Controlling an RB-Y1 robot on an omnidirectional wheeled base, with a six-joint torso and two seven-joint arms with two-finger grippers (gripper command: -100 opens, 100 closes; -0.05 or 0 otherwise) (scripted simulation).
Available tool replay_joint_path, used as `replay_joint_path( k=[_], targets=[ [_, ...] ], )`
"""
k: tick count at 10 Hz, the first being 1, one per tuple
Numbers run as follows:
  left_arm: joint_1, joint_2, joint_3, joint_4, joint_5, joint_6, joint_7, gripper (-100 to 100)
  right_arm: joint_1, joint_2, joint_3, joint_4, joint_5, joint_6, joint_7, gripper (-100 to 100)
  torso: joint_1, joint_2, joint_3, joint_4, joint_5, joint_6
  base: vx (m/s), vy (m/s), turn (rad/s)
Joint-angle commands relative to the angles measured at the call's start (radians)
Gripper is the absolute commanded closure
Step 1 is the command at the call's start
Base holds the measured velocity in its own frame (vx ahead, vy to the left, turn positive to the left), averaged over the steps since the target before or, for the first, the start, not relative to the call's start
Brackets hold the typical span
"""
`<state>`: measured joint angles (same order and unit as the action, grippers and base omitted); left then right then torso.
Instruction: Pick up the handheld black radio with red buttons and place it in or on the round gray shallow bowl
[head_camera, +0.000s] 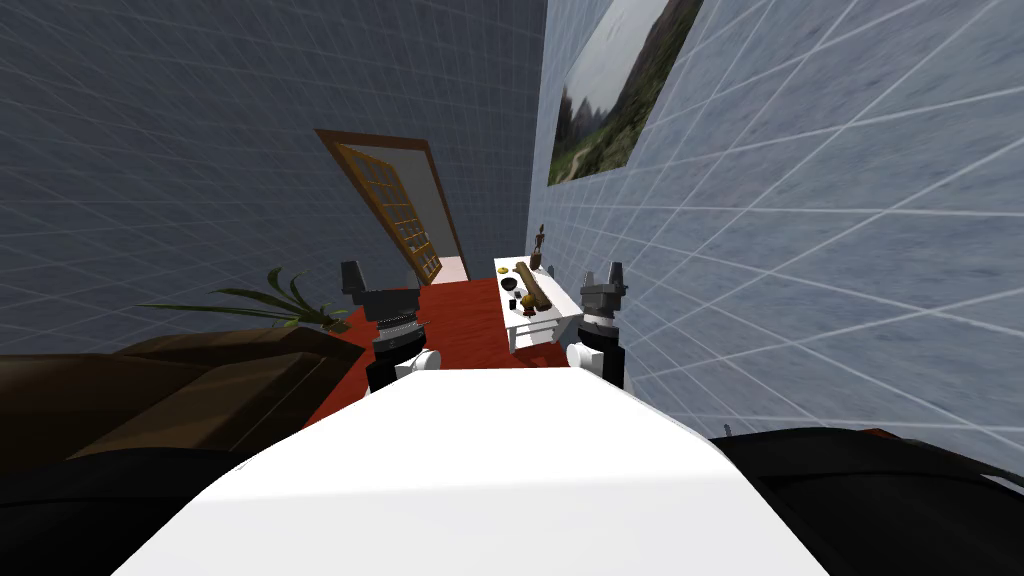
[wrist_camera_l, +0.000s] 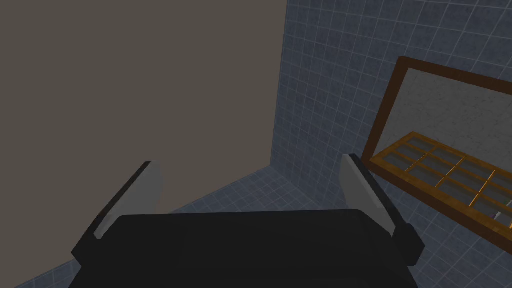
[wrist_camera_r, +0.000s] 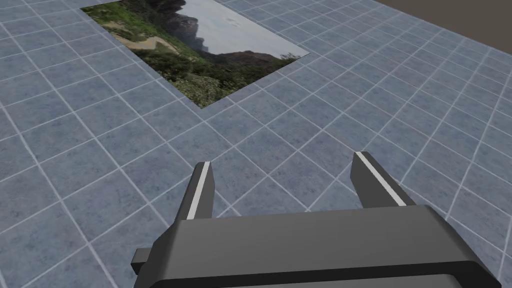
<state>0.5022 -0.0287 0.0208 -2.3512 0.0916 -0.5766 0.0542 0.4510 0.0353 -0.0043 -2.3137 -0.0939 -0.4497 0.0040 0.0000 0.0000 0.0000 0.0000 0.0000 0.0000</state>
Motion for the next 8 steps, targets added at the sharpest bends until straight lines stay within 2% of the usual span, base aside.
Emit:
replay_joint_path(
  k=[1,5,7,8],
  targets=[
    [0.000,0.000,0.000,0.000,0.000,0.000,0.000,0,-0.004,-0.035,-0.002,0.013,-0.006,0.010,-0.010,-100,0.000,0.000,0.000,0.000,0.000,0.000,-0.007,0.016,0.013],
    [0.000,0.000,0.000,0.000,0.000,0.000,0.000,0,-0.028,-0.131,-0.014,0.085,-0.043,0.070,-0.066,-100,0.004,0.001,0.001,0.000,0.001,0.000,-0.023,0.057,0.021],
    [0.000,0.000,0.000,0.000,0.000,0.000,0.000,0,-0.047,-0.165,-0.023,0.134,-0.073,0.117,-0.110,-100,0.006,0.002,0.001,0.000,0.001,0.000,-0.039,0.104,0.035],
    [0.000,0.000,0.000,0.000,0.000,0.000,0.000,0,-0.047,-0.165,-0.023,0.138,-0.073,0.117,-0.110,-100,0.007,0.002,0.001,0.000,0.002,0.000,-0.020,0.061,0.006]
  ],
)
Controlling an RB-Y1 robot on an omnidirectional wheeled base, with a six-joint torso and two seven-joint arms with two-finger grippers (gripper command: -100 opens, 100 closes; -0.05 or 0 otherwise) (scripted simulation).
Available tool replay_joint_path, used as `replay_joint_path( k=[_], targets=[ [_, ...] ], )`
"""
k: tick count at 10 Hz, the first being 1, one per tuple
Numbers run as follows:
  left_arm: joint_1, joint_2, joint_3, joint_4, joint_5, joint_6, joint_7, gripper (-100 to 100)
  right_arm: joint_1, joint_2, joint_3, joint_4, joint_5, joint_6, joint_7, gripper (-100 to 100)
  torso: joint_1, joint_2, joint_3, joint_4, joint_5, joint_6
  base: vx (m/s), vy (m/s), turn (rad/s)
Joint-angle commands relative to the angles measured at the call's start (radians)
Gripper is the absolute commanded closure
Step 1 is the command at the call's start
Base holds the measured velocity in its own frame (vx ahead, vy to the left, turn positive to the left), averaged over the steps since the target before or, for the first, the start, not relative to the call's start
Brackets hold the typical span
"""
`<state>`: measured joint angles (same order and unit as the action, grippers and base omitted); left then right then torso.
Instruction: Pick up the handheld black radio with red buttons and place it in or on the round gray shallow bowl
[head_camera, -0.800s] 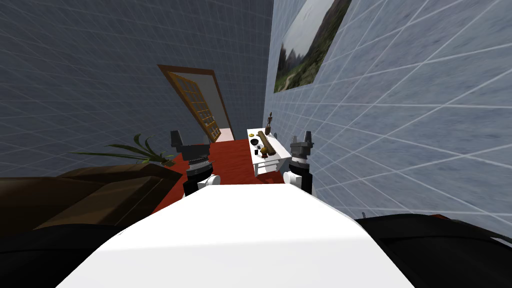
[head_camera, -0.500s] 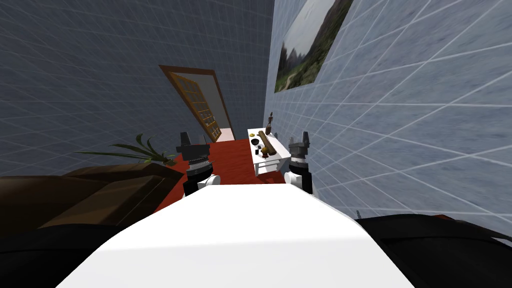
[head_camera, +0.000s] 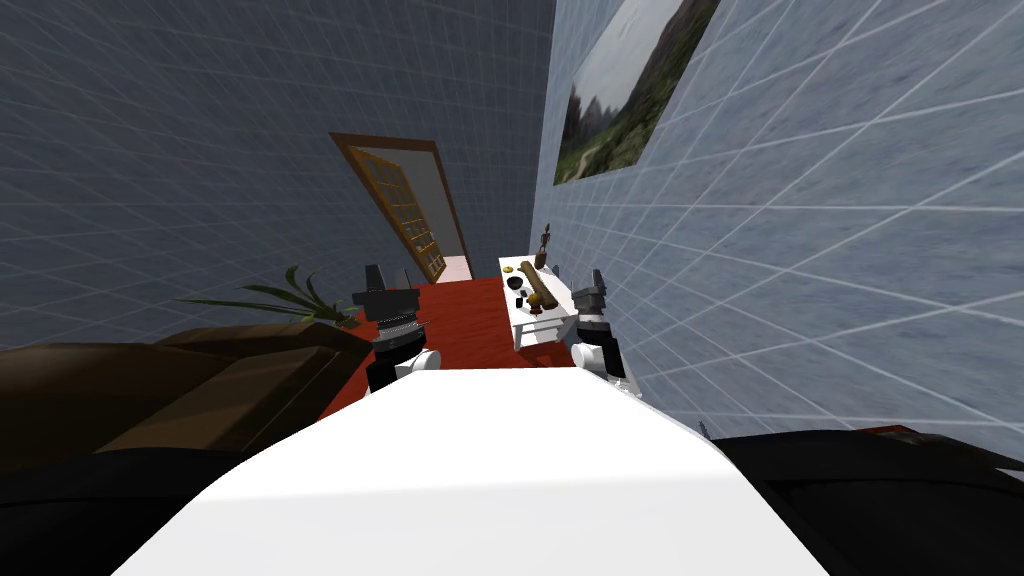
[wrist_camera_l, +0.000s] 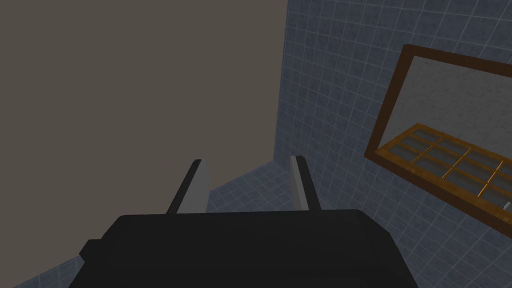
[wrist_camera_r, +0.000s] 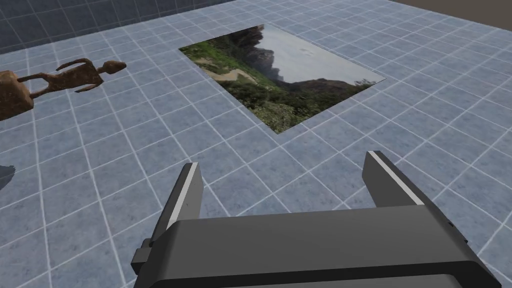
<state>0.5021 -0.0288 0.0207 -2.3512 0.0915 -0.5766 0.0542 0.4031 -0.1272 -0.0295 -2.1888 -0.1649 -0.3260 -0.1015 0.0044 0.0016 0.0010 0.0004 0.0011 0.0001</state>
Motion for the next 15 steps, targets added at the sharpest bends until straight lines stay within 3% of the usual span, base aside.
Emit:
replay_joint_path(
  k=[1,3,4,6,7,9,10,11,12,14,15],
  targets=[
    [0.000,0.000,0.000,0.000,0.000,0.000,0.000,0,-0.010,-0.017,-0.003,0.043,-0.019,0.020,-0.030,-100,0.000,0.000,0.000,0.000,0.000,0.000,-0.018,0.057,0.026],
    [0.000,0.000,0.000,0.000,0.000,0.000,0.000,0,-0.034,-0.040,-0.016,0.103,-0.057,0.080,-0.086,-100,0.001,0.000,0.000,0.000,0.000,0.000,-0.027,0.104,0.040],
    [0.000,0.000,0.000,0.000,0.000,0.000,0.000,0,-0.034,-0.040,-0.016,0.108,-0.057,0.081,-0.086,-100,0.003,0.000,0.000,0.000,0.000,0.000,-0.021,0.090,0.005],
    [0.000,0.000,0.000,0.000,0.000,0.000,0.000,0,-0.061,-0.057,-0.030,0.174,-0.101,0.145,-0.147,-100,0.001,0.000,0.000,0.000,0.000,0.000,-0.031,0.099,0.029],
    [0.000,0.000,0.000,0.000,0.000,0.000,0.000,0,-0.061,-0.057,-0.030,0.179,-0.101,0.150,-0.147,-100,0.003,0.001,0.000,0.000,0.001,0.000,-0.005,0.095,-0.005],
    [0.000,0.000,0.000,0.000,0.000,0.000,0.000,0,-0.089,-0.069,-0.046,0.244,-0.148,0.220,-0.213,-100,0.002,-0.002,-0.001,0.000,0.000,0.000,0.006,0.095,0.016],
    [0.000,0.000,0.000,0.000,0.000,0.000,0.000,0,-0.089,-0.069,-0.046,0.254,-0.148,0.226,-0.213,-100,0.002,-0.002,-0.001,0.000,0.000,0.000,-0.001,0.086,0.004],
    [0.000,0.000,0.000,0.000,0.000,0.000,0.000,0,-0.104,-0.074,-0.054,0.283,-0.173,0.266,-0.247,-100,0.001,-0.002,-0.001,0.000,0.000,0.000,0.005,0.105,0.010],
    [0.000,0.000,0.000,0.000,0.000,0.000,0.000,0,-0.104,-0.074,-0.054,0.293,-0.173,0.266,-0.247,-100,0.002,-0.002,-0.001,0.000,0.000,0.000,0.006,0.080,-0.003],
    [0.000,0.000,0.000,0.000,0.000,0.000,0.000,0,-0.134,-0.081,-0.071,0.358,-0.225,0.340,-0.309,-100,0.001,-0.003,-0.002,-0.001,0.000,0.000,0.014,0.089,0.002],
    [0.000,0.000,0.000,0.000,0.000,0.000,0.000,0,-0.134,-0.081,-0.071,0.371,-0.225,0.349,-0.315,-100,0.001,-0.003,-0.002,-0.001,0.000,0.000,0.007,0.086,-0.004]
  ],
)
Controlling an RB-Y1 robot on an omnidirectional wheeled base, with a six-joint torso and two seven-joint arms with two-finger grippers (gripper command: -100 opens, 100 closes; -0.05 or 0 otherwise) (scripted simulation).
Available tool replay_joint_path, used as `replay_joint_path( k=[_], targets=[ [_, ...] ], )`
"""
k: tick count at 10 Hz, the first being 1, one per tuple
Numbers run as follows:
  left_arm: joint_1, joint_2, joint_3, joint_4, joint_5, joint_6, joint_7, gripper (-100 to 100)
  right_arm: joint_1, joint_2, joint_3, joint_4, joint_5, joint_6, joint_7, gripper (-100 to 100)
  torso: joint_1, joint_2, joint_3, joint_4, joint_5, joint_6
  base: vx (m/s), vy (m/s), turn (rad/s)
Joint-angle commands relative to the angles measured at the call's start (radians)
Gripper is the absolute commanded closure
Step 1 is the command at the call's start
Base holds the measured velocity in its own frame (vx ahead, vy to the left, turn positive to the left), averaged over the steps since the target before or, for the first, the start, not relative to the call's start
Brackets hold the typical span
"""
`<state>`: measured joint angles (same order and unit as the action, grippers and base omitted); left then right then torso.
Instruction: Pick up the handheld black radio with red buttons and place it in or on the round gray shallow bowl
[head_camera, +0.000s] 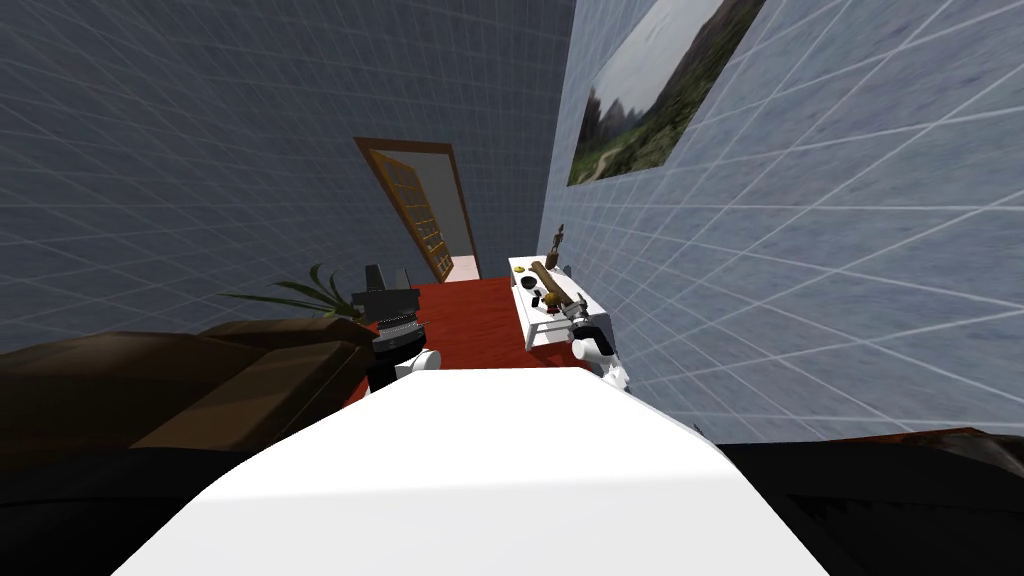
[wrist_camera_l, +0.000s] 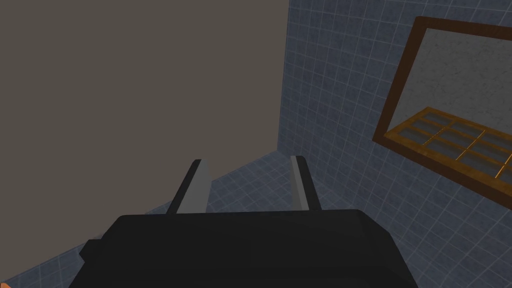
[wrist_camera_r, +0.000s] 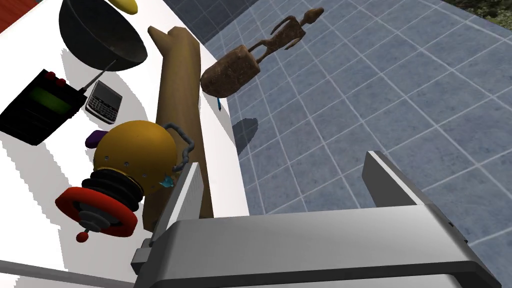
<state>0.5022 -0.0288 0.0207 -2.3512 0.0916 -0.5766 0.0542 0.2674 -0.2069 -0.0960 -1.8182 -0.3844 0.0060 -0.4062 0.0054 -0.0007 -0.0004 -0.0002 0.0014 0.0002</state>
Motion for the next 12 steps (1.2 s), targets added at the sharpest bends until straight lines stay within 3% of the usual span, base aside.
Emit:
replay_joint_path(
  k=[1,2,7,8,9,10,12],
  targets=[
    [0.000,0.000,0.000,0.000,0.000,0.000,0.000,0,-0.014,-0.004,-0.013,0.040,-0.032,0.050,-0.044,-100,0.000,0.000,0.000,0.000,0.000,0.000,0.007,0.096,-0.009],
    [0.000,0.000,0.000,0.000,0.000,0.000,0.000,0,-0.014,-0.004,-0.013,0.040,-0.032,0.060,-0.044,-100,0.001,0.000,0.000,0.000,0.000,0.000,0.011,0.073,-0.008],
    [0.000,0.000,0.000,0.000,0.000,0.000,0.000,0,-0.059,-0.012,-0.038,0.152,-0.114,0.186,-0.143,-100,-0.001,-0.001,-0.001,0.000,0.000,0.000,0.027,0.077,-0.017],
    [0.000,0.000,0.000,0.000,0.000,0.000,0.000,0,-0.059,-0.012,-0.038,0.152,-0.114,0.193,-0.143,-100,-0.001,-0.002,-0.001,0.000,0.000,0.000,0.034,0.069,-0.015],
    [0.000,0.000,0.000,0.000,0.000,0.000,0.000,0,-0.073,-0.015,-0.046,0.187,-0.141,0.232,-0.175,-100,-0.001,-0.002,-0.001,0.000,0.000,0.000,0.041,0.068,-0.031],
    [0.000,0.000,0.000,0.000,0.000,0.000,0.000,0,-0.073,-0.015,-0.046,0.187,-0.141,0.237,-0.175,-100,-0.001,-0.002,-0.001,0.000,0.000,0.000,0.038,0.056,-0.024],
    [0.000,0.000,0.000,0.000,0.000,0.000,0.000,0,-0.102,-0.022,-0.063,0.254,-0.196,0.304,-0.235,-100,-0.002,-0.003,-0.001,0.000,0.000,0.000,0.066,0.082,-0.055]
  ],
)
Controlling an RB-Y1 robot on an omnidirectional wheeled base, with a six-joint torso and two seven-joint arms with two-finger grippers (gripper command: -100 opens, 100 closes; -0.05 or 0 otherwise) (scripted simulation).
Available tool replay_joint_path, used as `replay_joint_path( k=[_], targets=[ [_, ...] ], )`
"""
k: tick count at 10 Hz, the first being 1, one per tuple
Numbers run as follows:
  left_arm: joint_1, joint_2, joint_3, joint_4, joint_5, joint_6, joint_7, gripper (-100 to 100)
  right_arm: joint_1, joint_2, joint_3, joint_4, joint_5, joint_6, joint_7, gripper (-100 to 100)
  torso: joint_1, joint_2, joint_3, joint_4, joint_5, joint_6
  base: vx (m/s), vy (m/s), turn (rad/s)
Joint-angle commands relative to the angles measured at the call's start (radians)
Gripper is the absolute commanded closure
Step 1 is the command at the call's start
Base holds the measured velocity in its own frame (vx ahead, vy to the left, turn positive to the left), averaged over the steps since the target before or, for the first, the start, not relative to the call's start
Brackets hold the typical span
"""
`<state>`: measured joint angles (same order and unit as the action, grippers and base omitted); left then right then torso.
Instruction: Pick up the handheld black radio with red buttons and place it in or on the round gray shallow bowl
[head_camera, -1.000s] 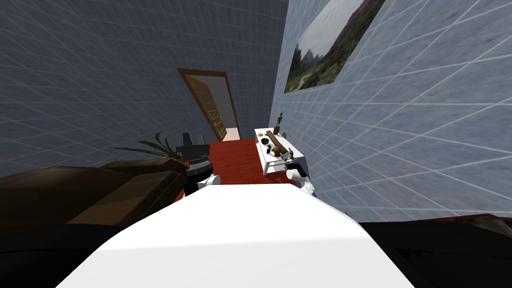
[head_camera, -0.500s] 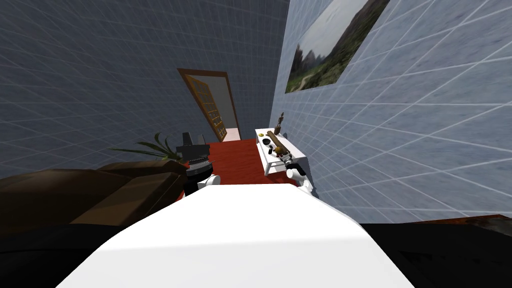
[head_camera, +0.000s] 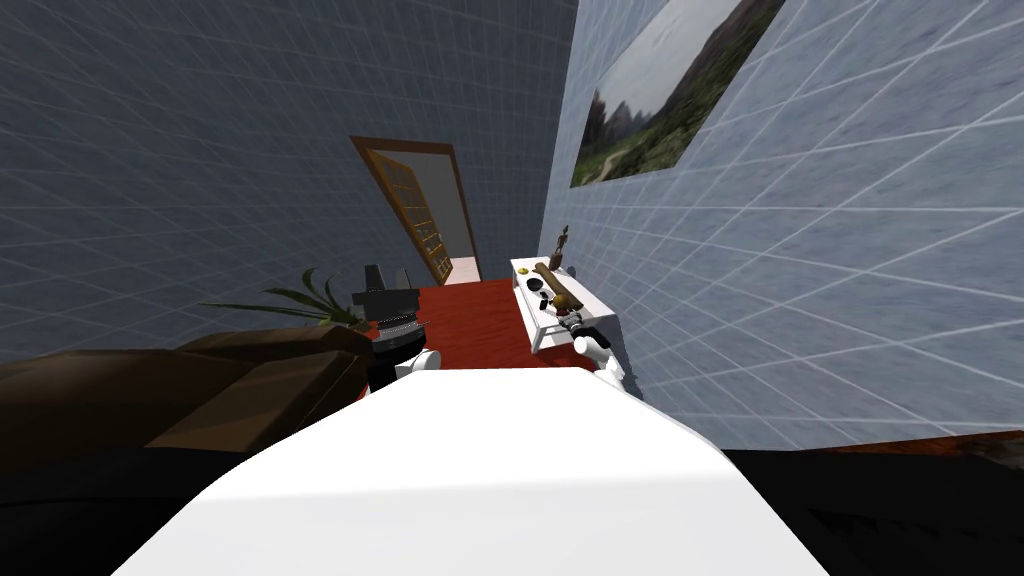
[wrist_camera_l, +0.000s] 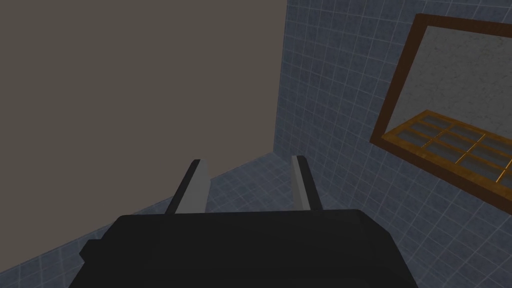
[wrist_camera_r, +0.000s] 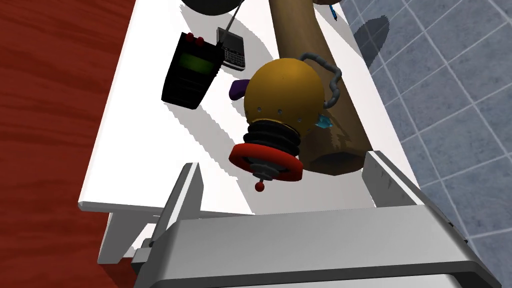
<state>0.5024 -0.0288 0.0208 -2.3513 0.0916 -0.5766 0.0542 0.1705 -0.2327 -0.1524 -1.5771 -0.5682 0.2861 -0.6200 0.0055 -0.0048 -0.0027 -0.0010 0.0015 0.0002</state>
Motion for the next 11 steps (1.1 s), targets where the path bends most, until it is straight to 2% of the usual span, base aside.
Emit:
replay_joint_path(
  k=[1,3,4,6,7,9,10,11],
  targets=[
    [0.000,0.000,0.000,0.000,0.000,0.000,0.000,0,-0.005,0.004,-0.006,0.013,-0.012,0.044,-0.021,-100,0.000,0.000,0.000,0.000,0.000,0.000,0.063,0.078,-0.027],
    [0.000,0.000,0.000,0.000,0.000,0.000,0.000,0,-0.032,-0.005,-0.022,0.074,-0.064,0.110,-0.076,-100,-0.001,0.001,0.000,0.000,0.000,0.000,0.070,0.087,-0.066],
    [0.000,0.000,0.000,0.000,0.000,0.000,0.000,0,-0.032,-0.005,-0.022,0.074,-0.064,0.129,-0.076,-100,0.000,0.000,0.000,0.000,0.000,0.000,0.069,0.062,-0.033],
    [0.000,0.000,0.000,0.000,0.000,0.000,0.000,0,-0.057,-0.017,-0.037,0.128,-0.114,0.196,-0.126,-100,-0.003,-0.001,0.000,0.000,0.000,0.000,0.108,0.060,-0.070],
    [0.000,0.000,0.000,0.000,0.000,0.000,0.000,0,-0.057,-0.017,-0.037,0.128,-0.114,0.210,-0.126,-100,-0.002,-0.003,-0.002,-0.001,0.000,0.000,0.100,0.066,-0.035],
    [0.000,0.000,0.000,0.000,0.000,0.000,0.000,0,-0.081,-0.032,-0.052,0.175,-0.160,0.274,-0.170,-100,-0.002,-0.001,-0.001,0.000,0.000,0.000,0.083,0.068,-0.092],
    [0.000,0.000,0.000,0.000,0.000,0.000,0.000,0,-0.081,-0.032,-0.052,0.175,-0.160,0.284,-0.170,-100,-0.002,-0.002,-0.001,0.000,0.000,0.000,0.080,0.049,-0.027],
    [0.000,0.000,0.000,0.000,0.000,0.000,0.000,0,-0.092,-0.039,-0.059,0.196,-0.181,0.318,-0.189,-100,-0.003,-0.001,-0.001,0.000,0.000,0.000,0.079,0.043,-0.043]
  ],
)
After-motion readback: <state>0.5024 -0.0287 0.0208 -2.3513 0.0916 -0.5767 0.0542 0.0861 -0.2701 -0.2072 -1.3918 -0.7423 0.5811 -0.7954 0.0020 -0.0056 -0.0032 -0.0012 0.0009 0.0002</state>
